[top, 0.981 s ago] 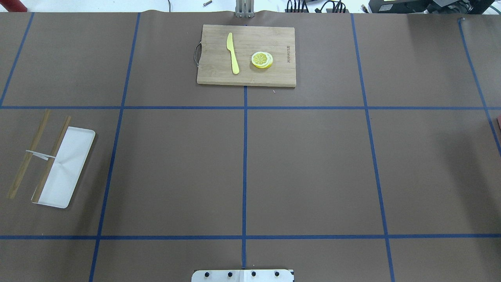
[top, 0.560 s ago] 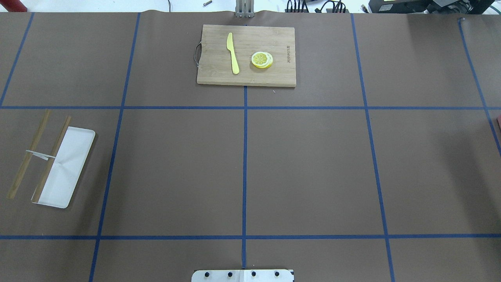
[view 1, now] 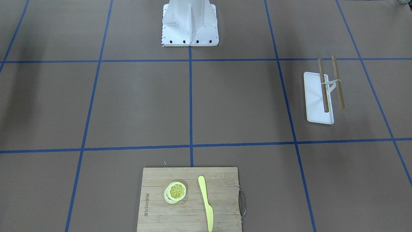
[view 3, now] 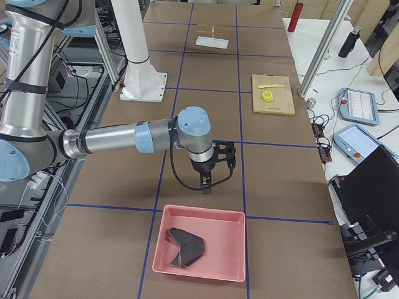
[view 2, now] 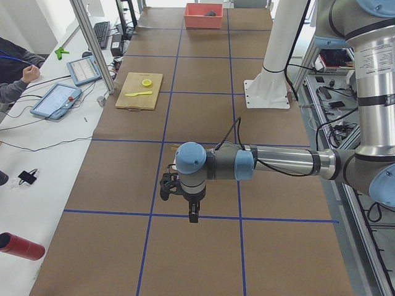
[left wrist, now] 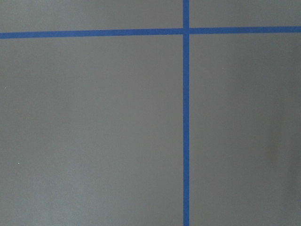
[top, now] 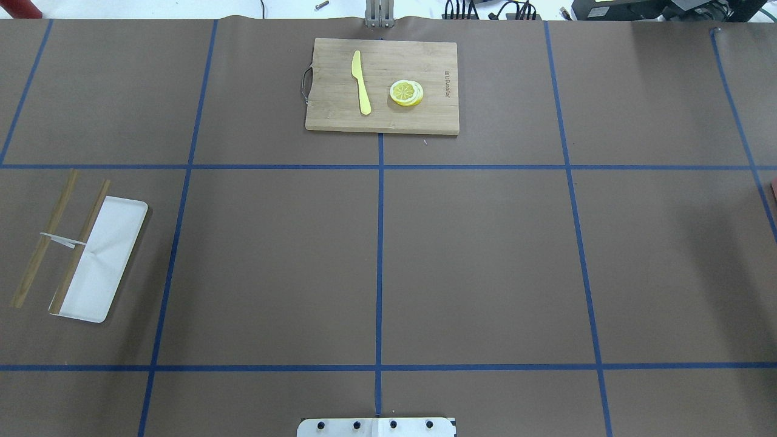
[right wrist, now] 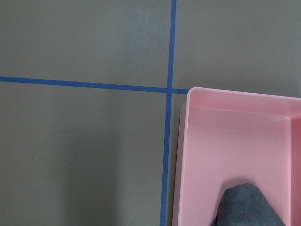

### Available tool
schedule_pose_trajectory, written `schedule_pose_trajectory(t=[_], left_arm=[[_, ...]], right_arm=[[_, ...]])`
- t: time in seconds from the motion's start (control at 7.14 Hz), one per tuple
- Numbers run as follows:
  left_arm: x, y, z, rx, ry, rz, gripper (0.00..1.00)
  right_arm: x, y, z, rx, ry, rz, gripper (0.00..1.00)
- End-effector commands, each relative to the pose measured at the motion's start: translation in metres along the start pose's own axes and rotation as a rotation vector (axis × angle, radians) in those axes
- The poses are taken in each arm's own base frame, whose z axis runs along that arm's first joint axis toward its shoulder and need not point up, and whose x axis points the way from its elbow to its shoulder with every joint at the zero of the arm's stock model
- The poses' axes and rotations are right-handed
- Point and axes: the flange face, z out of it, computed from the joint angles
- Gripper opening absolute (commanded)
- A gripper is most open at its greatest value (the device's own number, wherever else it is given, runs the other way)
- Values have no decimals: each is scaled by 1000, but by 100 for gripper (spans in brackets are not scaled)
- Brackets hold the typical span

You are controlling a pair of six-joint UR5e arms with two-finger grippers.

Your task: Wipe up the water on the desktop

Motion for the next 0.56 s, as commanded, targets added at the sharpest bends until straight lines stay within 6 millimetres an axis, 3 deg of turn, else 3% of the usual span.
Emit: schedule_pose_trajectory(t=[0.0, 0.42], left_arm=[[-1, 1, 1, -2, 0, -2, 99], [-2, 2, 2, -3, 0, -3, 99]], right_arm=[[-2, 1, 1, -4, -2, -4, 100], [-3, 1, 2, -7, -3, -7, 100]])
